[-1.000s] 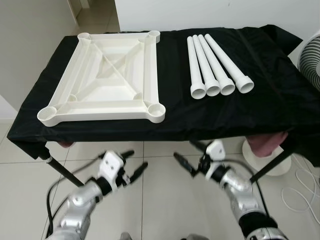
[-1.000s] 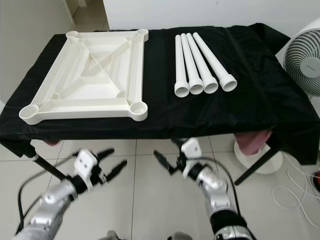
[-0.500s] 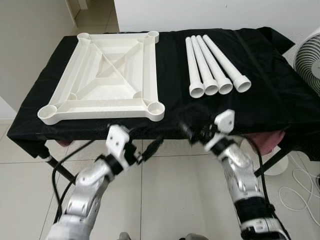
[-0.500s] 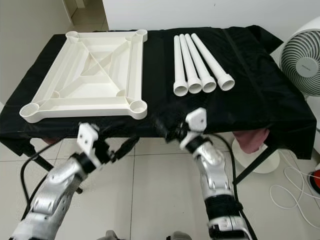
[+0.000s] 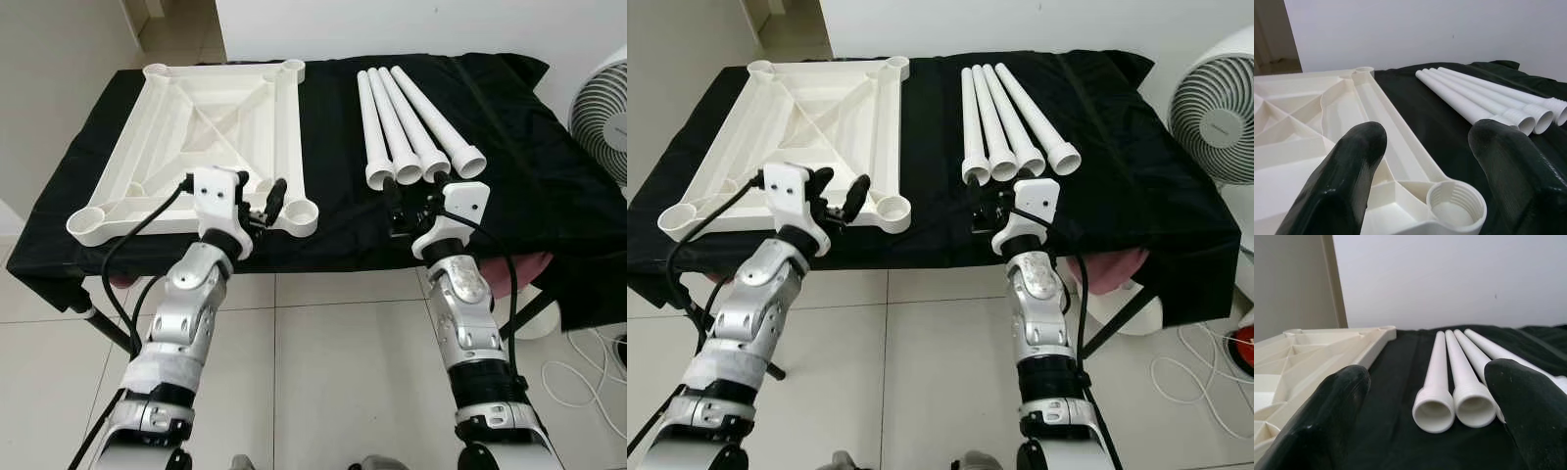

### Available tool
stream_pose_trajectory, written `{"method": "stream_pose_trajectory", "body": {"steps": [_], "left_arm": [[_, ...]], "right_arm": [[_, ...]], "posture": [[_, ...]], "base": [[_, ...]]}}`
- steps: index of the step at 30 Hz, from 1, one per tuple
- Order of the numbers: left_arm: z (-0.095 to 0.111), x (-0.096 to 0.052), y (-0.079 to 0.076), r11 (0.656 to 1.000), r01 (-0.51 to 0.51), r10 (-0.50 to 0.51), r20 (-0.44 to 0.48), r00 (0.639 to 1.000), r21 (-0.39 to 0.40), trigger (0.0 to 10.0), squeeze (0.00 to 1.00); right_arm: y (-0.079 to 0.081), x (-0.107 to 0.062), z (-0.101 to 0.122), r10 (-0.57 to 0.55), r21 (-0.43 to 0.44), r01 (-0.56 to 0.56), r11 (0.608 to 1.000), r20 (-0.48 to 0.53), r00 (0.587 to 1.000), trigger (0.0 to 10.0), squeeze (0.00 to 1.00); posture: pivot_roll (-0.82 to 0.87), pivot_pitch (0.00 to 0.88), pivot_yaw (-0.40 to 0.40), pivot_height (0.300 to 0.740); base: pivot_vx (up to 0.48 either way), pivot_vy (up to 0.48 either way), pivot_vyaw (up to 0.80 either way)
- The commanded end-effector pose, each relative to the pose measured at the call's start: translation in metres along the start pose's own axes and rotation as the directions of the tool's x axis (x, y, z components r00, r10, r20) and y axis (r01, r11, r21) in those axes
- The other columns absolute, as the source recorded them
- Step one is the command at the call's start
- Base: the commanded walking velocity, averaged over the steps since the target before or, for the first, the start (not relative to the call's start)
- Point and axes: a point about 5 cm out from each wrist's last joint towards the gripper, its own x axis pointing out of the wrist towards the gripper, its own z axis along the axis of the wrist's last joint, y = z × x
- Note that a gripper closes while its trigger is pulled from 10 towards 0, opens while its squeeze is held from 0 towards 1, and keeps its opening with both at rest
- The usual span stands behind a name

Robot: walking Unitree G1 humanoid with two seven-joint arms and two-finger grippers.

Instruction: Building children table

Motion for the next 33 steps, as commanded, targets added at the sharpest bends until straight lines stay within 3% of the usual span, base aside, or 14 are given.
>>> {"method": "stream_pose_trajectory", "body": {"steps": [1,7,9,13,19,24,27,29,33], "left_arm": [[-0.004,-0.002,0.01,0.997,-0.07,0.07,-0.023,0.997,0.02,10.0,0.0],[-0.001,-0.01,0.021,0.989,-0.145,0.145,0.004,0.989,0.011,10.0,0.0],[-0.011,-0.024,0.025,0.976,-0.215,0.214,-0.012,0.977,-0.023,10.0,0.0],[-0.025,-0.037,0.027,0.965,-0.259,0.257,-0.051,0.965,-0.046,10.0,0.0],[-0.034,-0.045,0.032,0.955,-0.291,0.285,-0.084,0.955,-0.061,10.0,0.0],[-0.036,-0.057,0.041,0.964,-0.266,0.264,-0.092,0.96,-0.005,10.0,0.0],[-0.04,-0.062,0.037,0.981,-0.186,0.191,-0.127,0.973,0.053,10.0,0.0],[-0.04,-0.063,0.035,0.983,-0.172,0.179,-0.132,0.975,0.065,10.0,0.0],[-0.041,-0.062,0.037,0.98,-0.187,0.194,-0.126,0.973,0.07,10.0,0.0]], "right_arm": [[0.003,0.001,-0.002,-0.005,-0.016,0.005,1.0,-0.013,1.0,10.0,0.0],[-0.009,-0.003,0.001,-0.078,-0.044,0.078,0.996,0.01,0.997,10.0,0.0],[-0.015,-0.017,-0.004,-0.122,-0.048,0.122,0.991,0.004,0.993,10.0,0.0],[-0.012,-0.033,-0.017,-0.118,-0.055,0.116,0.992,-0.037,0.992,10.0,0.0],[-0.01,-0.04,-0.027,-0.109,-0.071,0.104,0.992,-0.062,0.992,10.0,0.0],[-0.018,-0.04,-0.025,-0.109,-0.078,0.105,0.991,-0.051,0.993,10.0,0.0],[-0.017,-0.047,-0.024,0.018,-0.154,-0.026,0.988,-0.052,0.998,10.0,0.0],[-0.017,-0.049,-0.024,0.039,-0.177,-0.049,0.983,-0.056,0.998,10.0,0.0],[-0.024,-0.05,-0.027,0.005,-0.166,-0.017,0.986,-0.072,0.997,10.0,0.0]], "posture": [[-0.13,0.036,0.057,0.74],[-0.15,0.029,0.07,0.74],[-0.15,0.029,0.069,0.74],[-0.14,0.027,0.066,0.74],[-0.13,0.018,0.068,0.74],[-0.12,0.012,0.065,0.74],[-0.11,0.011,0.072,0.74],[-0.11,0.011,0.072,0.74],[-0.12,0.006,0.071,0.74]], "base": [[0.0,0.0,0.0],[0.0,0.0,0.0],[0.0,0.0,0.0],[0.0,0.0,0.0],[0.0,0.0,0.0],[0.0,0.0,0.0],[0.0,0.0,0.0],[0.0,0.0,0.0],[0.0,0.0,0.0]]}}
